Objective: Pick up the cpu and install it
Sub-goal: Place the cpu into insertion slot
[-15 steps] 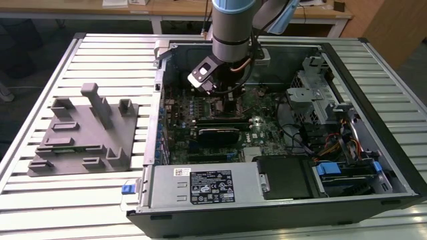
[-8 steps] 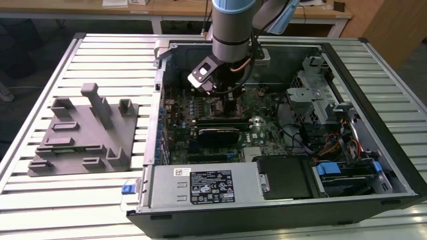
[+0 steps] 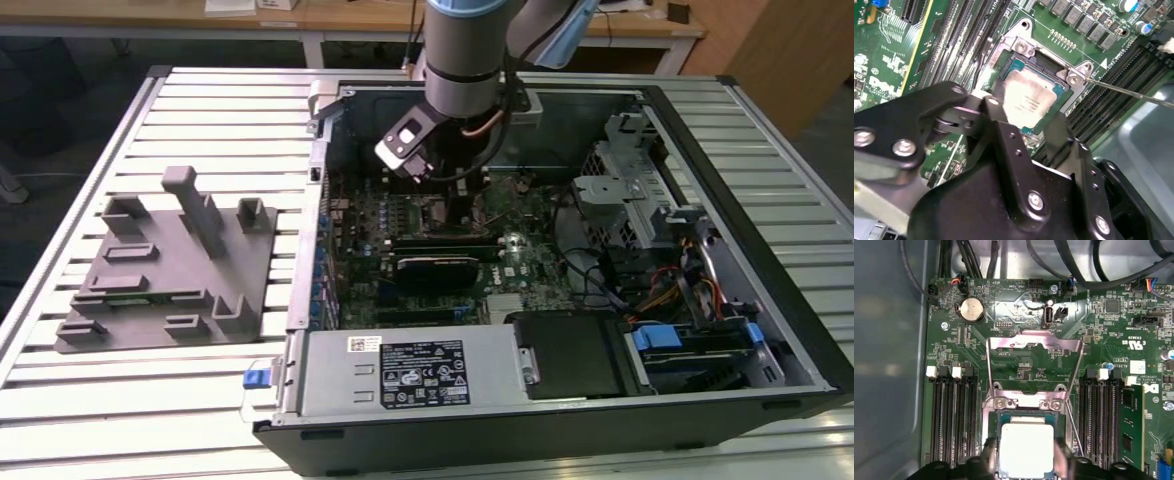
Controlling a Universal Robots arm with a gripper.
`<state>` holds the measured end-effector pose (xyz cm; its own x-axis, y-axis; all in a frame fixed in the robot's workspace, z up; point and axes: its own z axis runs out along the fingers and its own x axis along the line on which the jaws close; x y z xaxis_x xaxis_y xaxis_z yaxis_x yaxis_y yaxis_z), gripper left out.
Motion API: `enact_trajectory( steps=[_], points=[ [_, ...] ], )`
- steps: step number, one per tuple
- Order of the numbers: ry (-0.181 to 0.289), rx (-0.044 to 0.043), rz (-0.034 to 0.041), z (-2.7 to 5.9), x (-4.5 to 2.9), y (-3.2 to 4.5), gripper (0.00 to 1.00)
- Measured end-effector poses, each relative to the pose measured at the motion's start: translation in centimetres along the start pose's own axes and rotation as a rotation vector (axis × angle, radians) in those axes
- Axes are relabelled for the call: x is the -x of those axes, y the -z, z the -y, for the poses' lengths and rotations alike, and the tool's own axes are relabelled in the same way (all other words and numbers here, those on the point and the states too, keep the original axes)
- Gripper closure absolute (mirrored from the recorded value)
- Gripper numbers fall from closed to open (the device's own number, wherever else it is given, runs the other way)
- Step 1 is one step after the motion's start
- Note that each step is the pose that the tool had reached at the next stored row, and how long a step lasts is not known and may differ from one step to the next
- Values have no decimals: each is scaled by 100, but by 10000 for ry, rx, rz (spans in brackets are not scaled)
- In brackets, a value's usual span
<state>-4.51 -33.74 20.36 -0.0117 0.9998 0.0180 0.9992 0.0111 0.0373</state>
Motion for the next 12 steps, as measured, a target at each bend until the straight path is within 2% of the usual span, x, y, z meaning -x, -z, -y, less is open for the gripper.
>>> enact_trajectory(
  steps=[3,4,5,6,7,8,10,11,12],
  points=[
    [1,0,-1,-1,-1,29,59],
    [0,0,-2,-2,-1,37,59],
    [0,-1,-1,-2,-1,46,65],
    [0,-1,-1,-2,-1,54,65],
    [0,-1,-2,-2,-1,62,70],
    [0,-1,-1,-3,-1,69,70],
    [0,0,-2,-3,-2,81,82],
    [0,-1,-1,-3,-2,89,82],
    [0,0,-1,-4,-2,97,88]
  ],
)
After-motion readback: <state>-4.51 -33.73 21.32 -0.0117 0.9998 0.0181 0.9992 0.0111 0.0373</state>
